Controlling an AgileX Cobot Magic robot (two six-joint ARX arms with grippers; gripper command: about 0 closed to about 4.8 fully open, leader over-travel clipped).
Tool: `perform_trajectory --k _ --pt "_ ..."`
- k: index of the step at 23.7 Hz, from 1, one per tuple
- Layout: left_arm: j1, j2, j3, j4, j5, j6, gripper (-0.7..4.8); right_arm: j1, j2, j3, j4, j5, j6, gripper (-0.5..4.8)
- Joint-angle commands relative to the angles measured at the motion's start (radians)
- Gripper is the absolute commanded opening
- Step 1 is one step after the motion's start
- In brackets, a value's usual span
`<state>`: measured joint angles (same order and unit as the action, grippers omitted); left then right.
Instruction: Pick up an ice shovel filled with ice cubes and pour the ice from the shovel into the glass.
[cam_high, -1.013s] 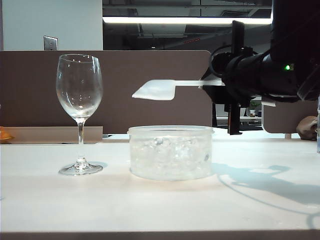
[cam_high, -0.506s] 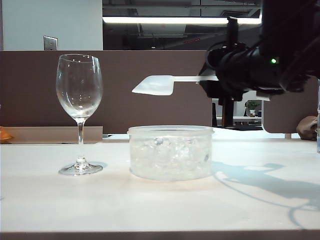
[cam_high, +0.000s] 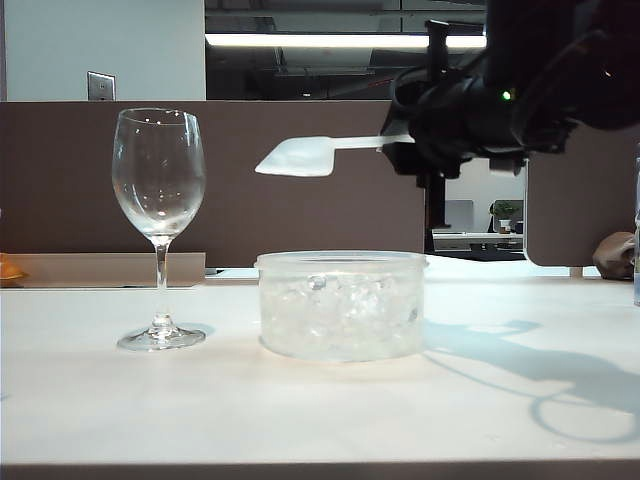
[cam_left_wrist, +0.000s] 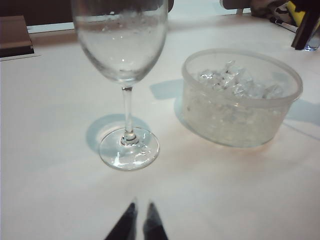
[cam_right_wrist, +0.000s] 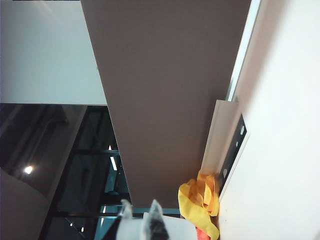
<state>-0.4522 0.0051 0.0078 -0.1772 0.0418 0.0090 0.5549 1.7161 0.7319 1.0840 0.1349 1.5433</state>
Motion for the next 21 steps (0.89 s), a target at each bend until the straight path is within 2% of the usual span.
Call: perform_trajectory --k 1,9,17,21 --pt "0.000 0.001 0.000 -0.002 0.004 0.002 0.29 0.000 -0.031 0.047 -0.084 0.001 -0.024 -0.05" --pt "0.000 0.001 0.000 -0.002 0.004 0.002 0.29 0.005 -0.093 0.168 -0.228 -0.048 -0.069 -0.05" --pt "0.000 0.001 0.000 -0.002 0.004 0.002 0.29 0.013 -0.210 0.171 -0.379 -0.059 -0.119 -0.05" --pt "0.000 0.001 0.000 -0.002 0.004 0.002 0.29 0.016 -0.236 0.171 -0.385 -0.086 -0.153 -0.05"
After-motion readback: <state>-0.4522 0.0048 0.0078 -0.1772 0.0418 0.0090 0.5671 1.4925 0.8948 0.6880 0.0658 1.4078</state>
